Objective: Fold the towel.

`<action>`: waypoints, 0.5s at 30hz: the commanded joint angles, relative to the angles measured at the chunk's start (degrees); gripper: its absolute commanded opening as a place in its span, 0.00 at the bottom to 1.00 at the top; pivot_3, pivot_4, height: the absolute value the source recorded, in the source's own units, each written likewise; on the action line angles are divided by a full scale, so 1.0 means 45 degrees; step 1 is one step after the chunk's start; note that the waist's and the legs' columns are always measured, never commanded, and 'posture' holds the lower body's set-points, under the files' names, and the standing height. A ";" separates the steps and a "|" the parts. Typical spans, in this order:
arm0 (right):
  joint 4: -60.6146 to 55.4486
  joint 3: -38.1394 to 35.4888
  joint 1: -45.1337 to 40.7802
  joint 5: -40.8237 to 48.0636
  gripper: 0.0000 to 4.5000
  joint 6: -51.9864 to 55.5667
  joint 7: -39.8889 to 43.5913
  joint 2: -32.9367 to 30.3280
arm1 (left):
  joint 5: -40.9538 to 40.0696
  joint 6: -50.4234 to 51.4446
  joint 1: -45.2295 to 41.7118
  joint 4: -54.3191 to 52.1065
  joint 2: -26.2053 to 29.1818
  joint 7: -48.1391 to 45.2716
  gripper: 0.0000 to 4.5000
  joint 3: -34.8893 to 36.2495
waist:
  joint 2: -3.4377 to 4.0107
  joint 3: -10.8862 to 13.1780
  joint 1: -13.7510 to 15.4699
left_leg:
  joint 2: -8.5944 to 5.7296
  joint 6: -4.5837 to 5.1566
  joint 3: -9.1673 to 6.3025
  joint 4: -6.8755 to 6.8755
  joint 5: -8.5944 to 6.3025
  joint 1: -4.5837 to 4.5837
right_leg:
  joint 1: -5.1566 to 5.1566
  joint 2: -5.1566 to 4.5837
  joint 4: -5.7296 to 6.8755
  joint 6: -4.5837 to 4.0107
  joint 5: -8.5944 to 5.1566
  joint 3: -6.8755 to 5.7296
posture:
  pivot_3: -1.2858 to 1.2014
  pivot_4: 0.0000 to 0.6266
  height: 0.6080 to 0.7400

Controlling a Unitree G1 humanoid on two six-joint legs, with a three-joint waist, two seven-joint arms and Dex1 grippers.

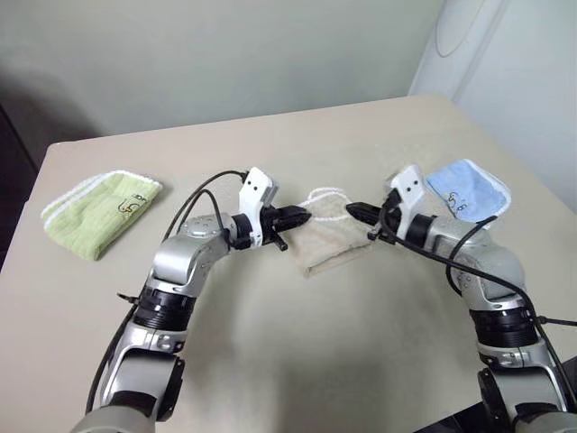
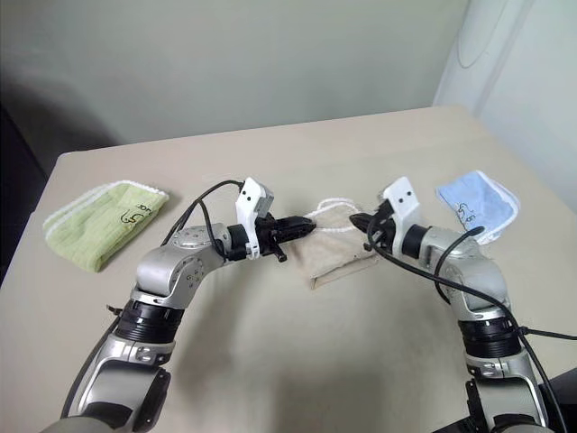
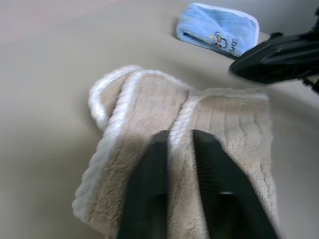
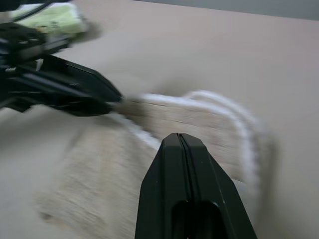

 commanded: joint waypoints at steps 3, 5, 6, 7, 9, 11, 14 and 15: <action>0.2033 0.0998 -0.0130 -0.0913 0.00 -0.0787 0.0021 0.0395 | 0.2924 -0.2141 0.0370 0.1959 0.0027 0.0400 0.00 -0.2008 | 0.0000 0.0000 -0.0017 | 0.0002 0.0100 -0.0010 0.0020 -0.0057 0.0003 | 0.0004 -0.0008 0.0008 -0.0006 0.0005 0.0007 | 0.52 0.24 1.00; 0.2848 0.1135 -0.0142 -0.1279 0.00 -0.1176 -0.0118 0.0568 | 0.3127 -0.2394 0.0420 0.2555 -0.0299 0.0608 0.00 -0.1963 | -0.0001 -0.0001 -0.0030 | 0.0003 0.0130 -0.0010 0.0025 -0.0073 0.0002 | -0.0008 -0.0010 0.0018 -0.0012 0.0011 0.0003 | 0.52 0.24 1.00; 0.3199 0.1164 -0.0050 -0.1459 0.00 -0.1421 -0.0207 0.0639 | 0.2911 -0.2477 0.0540 0.2721 -0.0636 0.0876 0.00 -0.1586 | 0.0004 -0.0006 0.0006 | 0.0003 0.0129 -0.0014 0.0026 -0.0073 0.0001 | -0.0007 -0.0010 0.0021 -0.0012 0.0010 0.0001 | 0.52 0.24 1.00; 0.3414 0.1161 0.0012 -0.1582 0.00 -0.1599 -0.0233 0.0687 | 0.2777 -0.2545 0.0629 0.2799 -0.0877 0.1046 0.00 -0.1293 | 0.0010 -0.0010 0.0005 | 0.0002 0.0132 -0.0051 0.0039 -0.0072 0.0005 | 0.0016 -0.0017 0.0020 -0.0018 0.0013 -0.0001 | 0.52 0.24 1.00; 0.3473 0.1144 0.0162 -0.1678 0.00 -0.1813 -0.0178 0.0701 | 0.2429 -0.2597 0.0794 0.2678 -0.1222 0.1160 0.00 -0.0705 | 0.0010 -0.0010 0.0007 | 0.0001 0.0144 -0.0055 0.0046 -0.0058 0.0023 | 0.0055 -0.0015 0.0021 -0.0049 0.0031 -0.0004 | 0.52 0.24 1.00; 0.2768 0.0936 0.0394 -0.1608 0.00 -0.1969 -0.0124 0.0581 | 0.1333 -0.1931 0.0983 0.1872 -0.1504 0.1160 0.00 0.0431 | 0.0010 -0.0010 0.0007 | 0.0000 0.0149 -0.0054 0.0061 -0.0054 0.0020 | 0.0064 -0.0016 0.0021 -0.0067 0.0035 -0.0006 | 0.52 0.24 1.00; 0.1371 0.0271 0.0633 -0.1061 0.00 -0.1718 -0.0034 0.0341 | -0.0836 -0.0364 0.1268 0.0322 -0.1668 0.1226 0.00 0.2423 | 0.0006 -0.0004 -0.0022 | -0.0001 0.0146 -0.0049 0.0073 -0.0053 0.0007 | 0.0058 -0.0012 0.0022 -0.0078 0.0033 -0.0015 | 0.52 0.24 1.00; 0.1052 0.0033 0.0650 -0.0842 0.00 -0.1551 -0.0036 0.0301 | -0.1367 0.0078 0.1351 -0.0062 -0.1634 0.1291 0.00 0.2890 | 0.0005 -0.0004 -0.0028 | -0.0002 0.0133 -0.0036 0.0071 -0.0047 -0.0015 | 0.0032 -0.0002 0.0023 -0.0078 0.0033 -0.0025 | 0.52 0.24 1.00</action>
